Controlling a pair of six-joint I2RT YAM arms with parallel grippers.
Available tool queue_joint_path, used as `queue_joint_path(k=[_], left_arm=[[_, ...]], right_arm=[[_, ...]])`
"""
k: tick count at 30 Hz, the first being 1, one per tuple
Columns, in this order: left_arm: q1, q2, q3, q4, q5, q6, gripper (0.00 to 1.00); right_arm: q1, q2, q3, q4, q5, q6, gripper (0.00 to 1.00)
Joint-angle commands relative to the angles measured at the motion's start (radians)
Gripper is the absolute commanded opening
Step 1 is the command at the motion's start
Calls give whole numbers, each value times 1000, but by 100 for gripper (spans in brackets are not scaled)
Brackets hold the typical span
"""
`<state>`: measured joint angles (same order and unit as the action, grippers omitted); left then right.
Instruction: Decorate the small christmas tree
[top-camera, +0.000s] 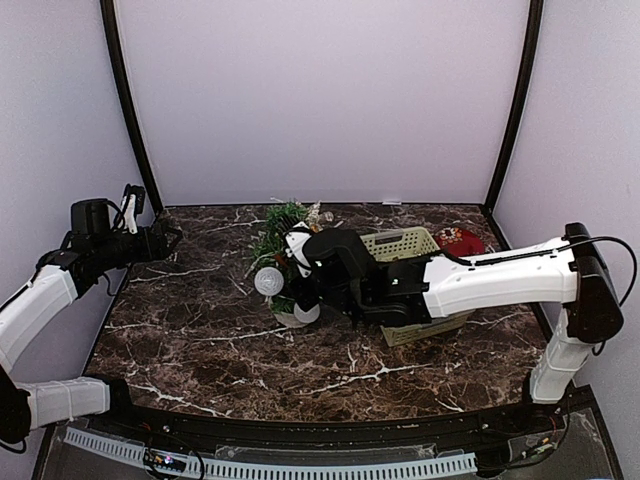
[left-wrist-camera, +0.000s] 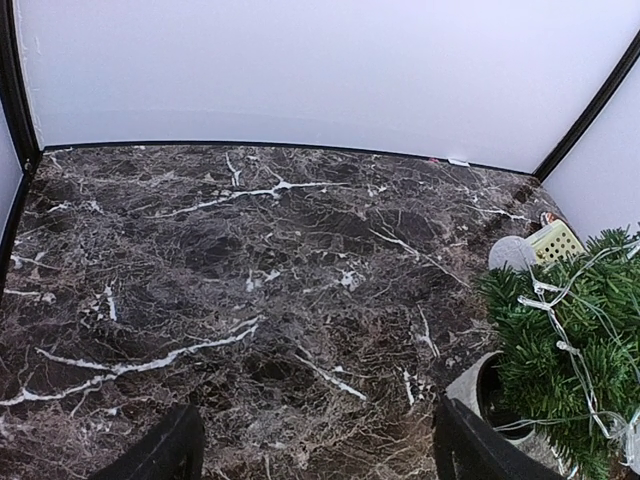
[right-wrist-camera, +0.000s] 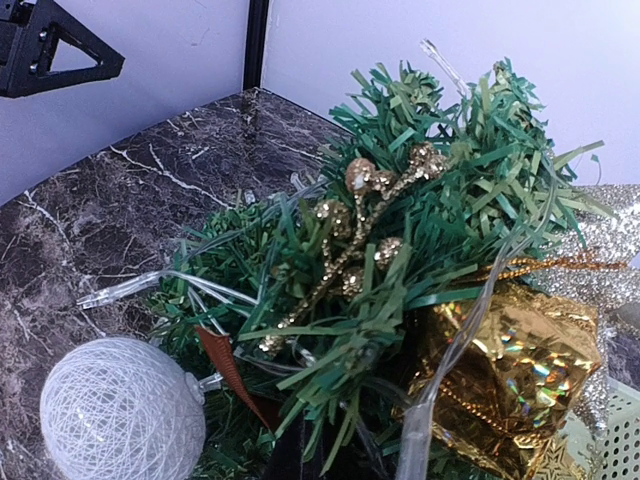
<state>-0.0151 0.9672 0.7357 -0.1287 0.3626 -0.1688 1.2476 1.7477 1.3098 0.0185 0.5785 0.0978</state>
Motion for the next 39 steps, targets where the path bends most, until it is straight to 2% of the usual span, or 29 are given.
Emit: queue_joint_path(k=[1,10,19,28,34,37,39], left_arm=[[6,-21,-16,23,18,-5,81],[6,-24,-18,24,21,-5,81],[6,-27,-18,21,25,-6,81],[6,-33,-19,20,23,-6,81],[-1,-50,-35,26,43,-10,81],[-50,-47,-38,11,11,-2,81],[-120,-37,-30,-16,-36,8,81]], right_arm=[[4,10,1,46,38,3,0],[4,-49,15,-14,19,45,0],[5,-166,-10,-76,-32,97,26],[5,-255,-69,-76,-104,148,36],[0,-400,-138,-102,-82,219,46],[-57,-454,-173,-155,-87,284,48],[-132,-469,-193,-202,-142,328,49]])
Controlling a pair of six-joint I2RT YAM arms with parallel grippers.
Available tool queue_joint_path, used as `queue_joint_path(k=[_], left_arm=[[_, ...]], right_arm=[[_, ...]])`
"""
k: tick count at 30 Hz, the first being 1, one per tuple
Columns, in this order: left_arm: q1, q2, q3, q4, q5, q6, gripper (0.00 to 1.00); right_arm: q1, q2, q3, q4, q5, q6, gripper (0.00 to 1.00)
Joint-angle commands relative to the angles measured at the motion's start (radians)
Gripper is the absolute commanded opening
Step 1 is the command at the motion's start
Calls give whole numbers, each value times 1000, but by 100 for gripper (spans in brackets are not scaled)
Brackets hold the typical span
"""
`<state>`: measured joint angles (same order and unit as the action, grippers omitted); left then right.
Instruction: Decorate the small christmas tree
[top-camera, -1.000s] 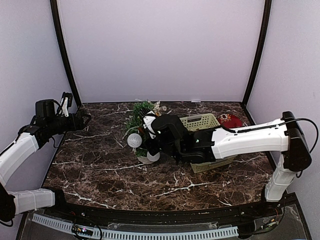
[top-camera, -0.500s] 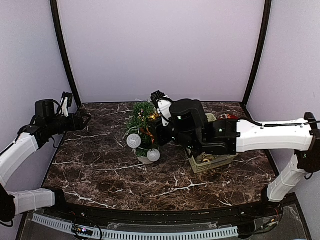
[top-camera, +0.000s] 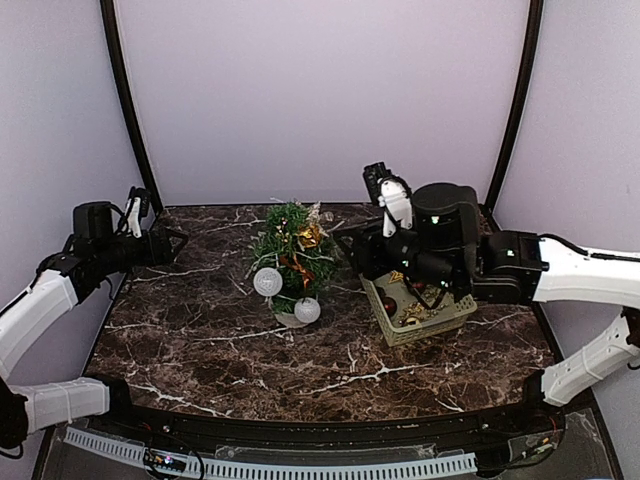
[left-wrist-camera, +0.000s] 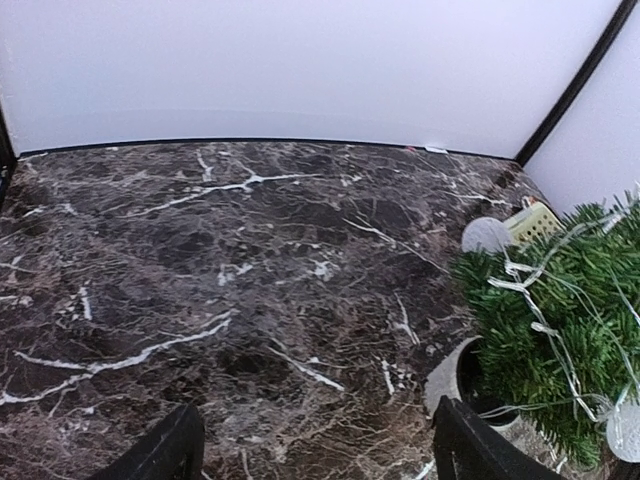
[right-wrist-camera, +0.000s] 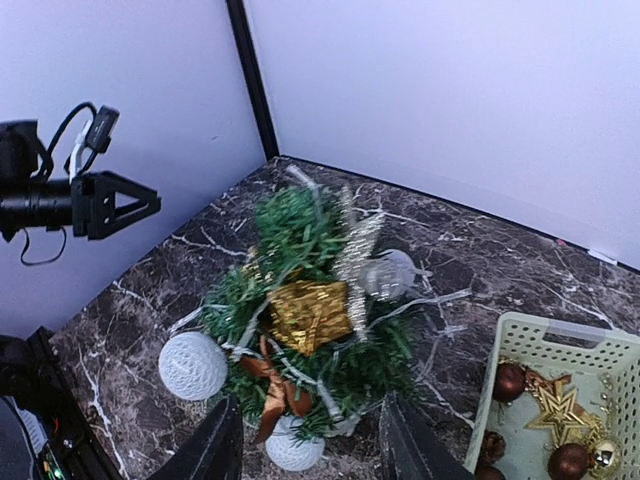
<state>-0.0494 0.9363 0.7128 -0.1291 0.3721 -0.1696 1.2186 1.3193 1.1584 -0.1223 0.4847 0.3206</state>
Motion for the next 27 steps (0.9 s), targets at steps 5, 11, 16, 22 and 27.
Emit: queue_joint_path(k=[5,11,16,22,27], left_arm=[[-213,1,-39,-13,-32,-167,80],[-368,-33,-170,165,-18,-483,79],[-443,14,-180,196,-62,-577,77],[-452,134,-195,219,-71,-636,72],[-470,243,-231,359,-16,-713,65]], right_arm=[[-309,-30,-76,-126,-255,197,52],[-418,81,-108,-39,-420,240,57],[-476,215,-66,27,-523,243,56],[-490,341,1,66,-565,234,55],[-505,378,4,94,-575,269,53]])
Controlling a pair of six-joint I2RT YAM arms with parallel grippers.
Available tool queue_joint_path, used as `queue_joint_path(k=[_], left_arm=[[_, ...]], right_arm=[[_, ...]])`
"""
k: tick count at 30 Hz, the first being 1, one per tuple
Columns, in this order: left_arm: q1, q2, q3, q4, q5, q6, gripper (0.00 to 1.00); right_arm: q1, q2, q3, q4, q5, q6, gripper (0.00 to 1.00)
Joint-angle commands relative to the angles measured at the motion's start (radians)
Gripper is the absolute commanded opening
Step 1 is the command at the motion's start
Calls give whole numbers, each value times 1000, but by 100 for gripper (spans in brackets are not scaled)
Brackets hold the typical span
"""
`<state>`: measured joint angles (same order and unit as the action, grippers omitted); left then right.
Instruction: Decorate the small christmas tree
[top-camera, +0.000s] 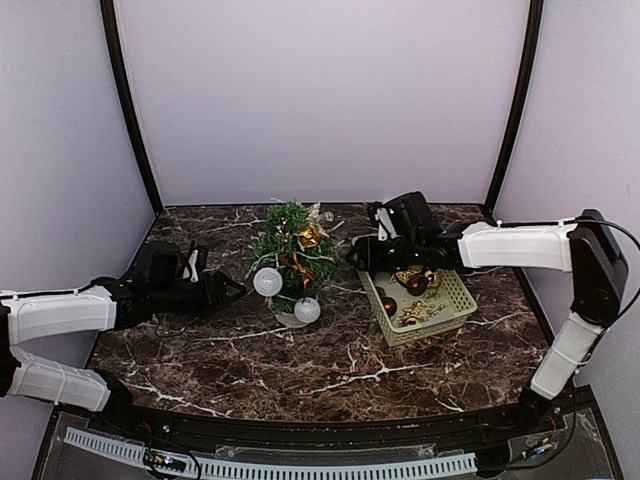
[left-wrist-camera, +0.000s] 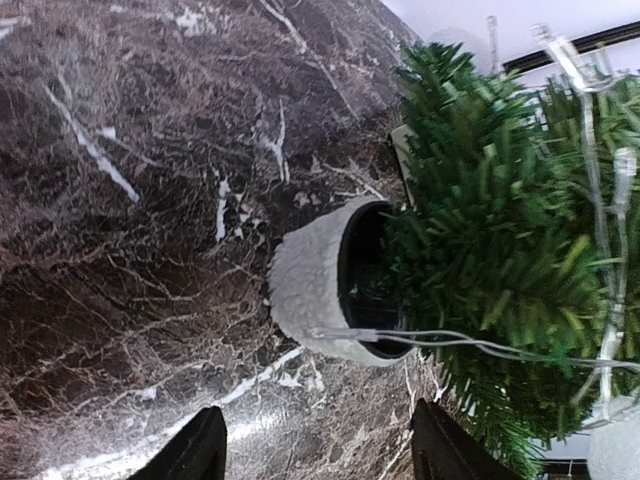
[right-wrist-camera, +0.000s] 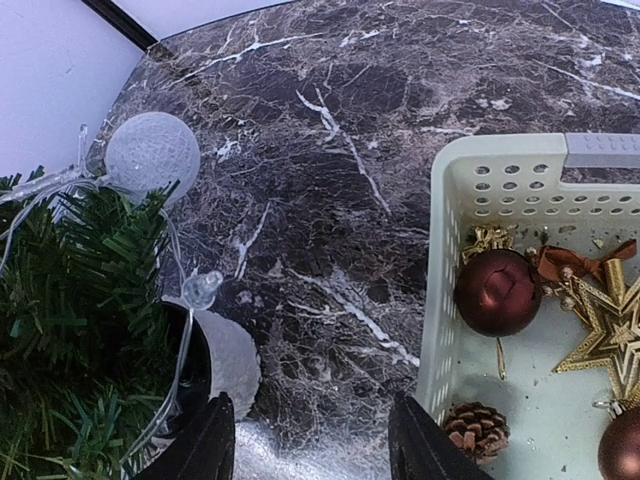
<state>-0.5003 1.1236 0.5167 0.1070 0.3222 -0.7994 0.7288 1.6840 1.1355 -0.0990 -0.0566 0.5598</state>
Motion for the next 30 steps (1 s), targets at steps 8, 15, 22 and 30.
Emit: queue_joint_path(k=[8,15,22,30], left_arm=[[-44,163,-25,216,62,-123,54],[-44,185,10,211,72,-113,53],[-43,178,69,161,70,-93,51],[-43,168,125,121,46,-64,51]], right_arm=[[-20,83,58,94,-64,93,51],[-13,99,72,94,-115,103,50],[23,69,39,94,-132,84,49],[86,36,28,74,-114,57,49]])
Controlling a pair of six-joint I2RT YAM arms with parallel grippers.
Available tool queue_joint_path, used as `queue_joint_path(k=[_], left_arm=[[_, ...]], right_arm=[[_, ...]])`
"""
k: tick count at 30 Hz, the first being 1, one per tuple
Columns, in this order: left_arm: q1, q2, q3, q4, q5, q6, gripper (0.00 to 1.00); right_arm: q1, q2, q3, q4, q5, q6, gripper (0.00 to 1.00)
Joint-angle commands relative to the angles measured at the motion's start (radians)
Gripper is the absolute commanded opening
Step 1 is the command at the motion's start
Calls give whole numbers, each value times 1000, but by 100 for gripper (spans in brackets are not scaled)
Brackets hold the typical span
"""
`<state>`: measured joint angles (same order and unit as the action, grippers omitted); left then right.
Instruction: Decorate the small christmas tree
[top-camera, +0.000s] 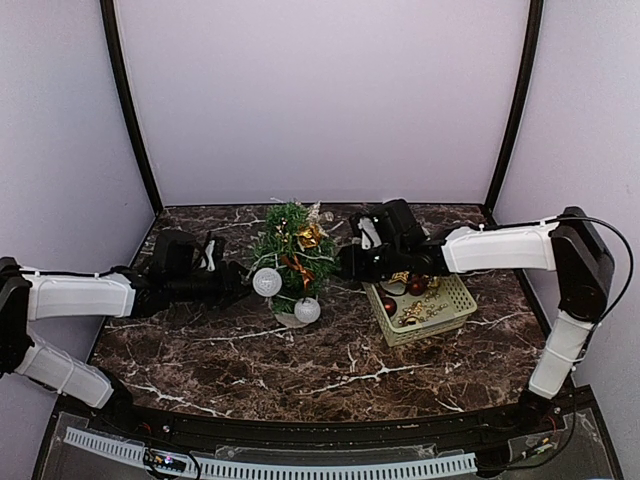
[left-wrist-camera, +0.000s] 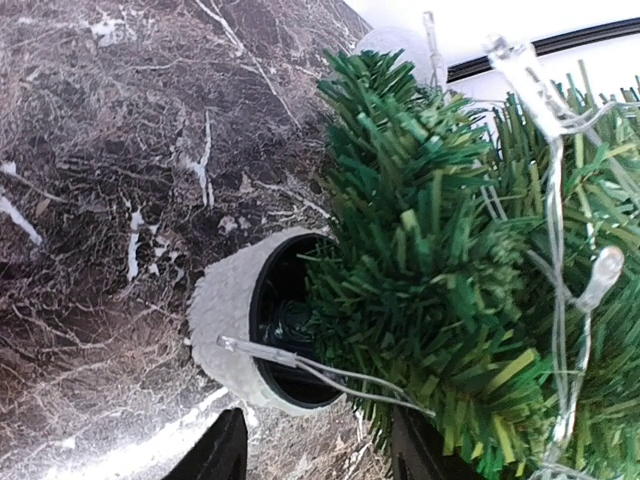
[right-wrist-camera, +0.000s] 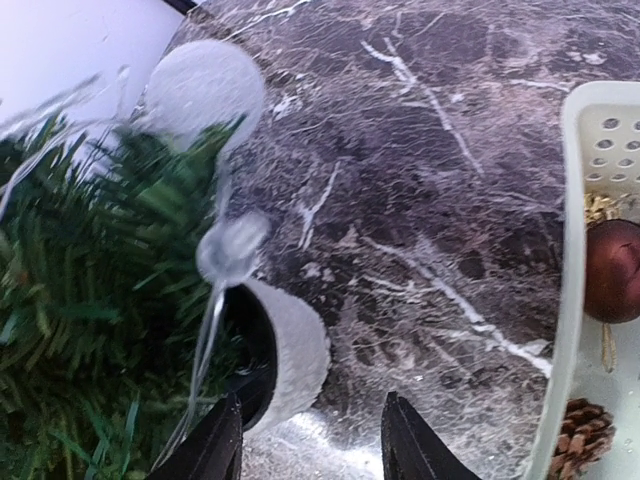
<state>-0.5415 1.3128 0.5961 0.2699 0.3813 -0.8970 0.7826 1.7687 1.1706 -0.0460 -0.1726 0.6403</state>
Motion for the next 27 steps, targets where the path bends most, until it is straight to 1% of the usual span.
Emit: queue_joint_path(k=[1,8,11,27], left_arm=[[-3,-21,56,-48,-17,39,51],[-3,-18,91,-104,-69,80,50],[-3,-15,99,-100,-84,84,50],[12,72,166,-81,-65,135,50]], right_arm=[[42,-53,-4,10,12,-28,49],[91,-78,-15,-28,59,-36,48],[114,-83,-19,-36,74,-29,48],[203,-105,-32,-80,163,43,47]])
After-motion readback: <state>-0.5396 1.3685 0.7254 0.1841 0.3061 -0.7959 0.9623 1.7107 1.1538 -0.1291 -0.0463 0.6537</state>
